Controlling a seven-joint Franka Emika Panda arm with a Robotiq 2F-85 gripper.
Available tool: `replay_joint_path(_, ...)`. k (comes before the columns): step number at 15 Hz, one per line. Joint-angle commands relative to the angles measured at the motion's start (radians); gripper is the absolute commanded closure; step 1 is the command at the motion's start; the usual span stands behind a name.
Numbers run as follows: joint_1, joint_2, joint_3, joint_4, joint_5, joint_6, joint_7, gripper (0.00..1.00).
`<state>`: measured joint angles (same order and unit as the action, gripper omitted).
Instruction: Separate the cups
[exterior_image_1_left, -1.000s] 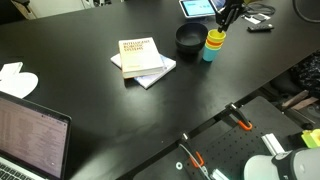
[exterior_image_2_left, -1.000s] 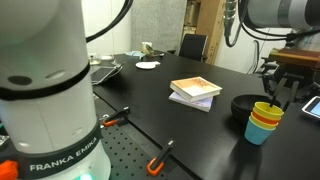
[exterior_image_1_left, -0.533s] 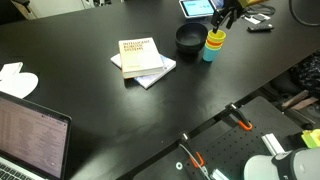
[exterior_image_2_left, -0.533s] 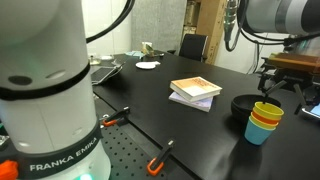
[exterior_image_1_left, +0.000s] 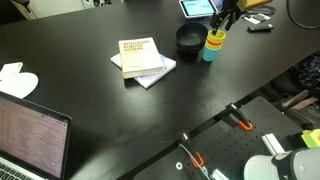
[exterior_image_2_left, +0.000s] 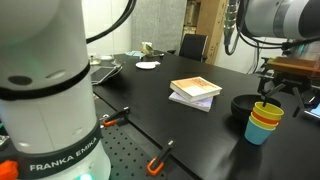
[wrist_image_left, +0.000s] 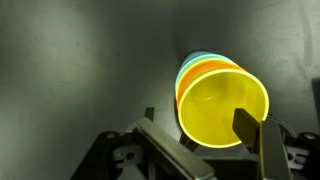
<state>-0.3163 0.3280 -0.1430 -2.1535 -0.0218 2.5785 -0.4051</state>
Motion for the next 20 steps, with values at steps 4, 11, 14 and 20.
replay_joint_path(4, 0.003, 0.014, -0.009, 0.012, -0.014, 0.02, 0.008, 0.73)
replay_joint_path(11, 0.003, 0.015, -0.011, 0.015, -0.014, 0.014, 0.012, 0.92)
replay_joint_path(14, 0.003, 0.017, -0.012, 0.016, -0.014, 0.01, 0.014, 0.91)
replay_joint_path(20, -0.016, 0.02, 0.006, 0.054, 0.047, -0.108, 0.004, 0.93)
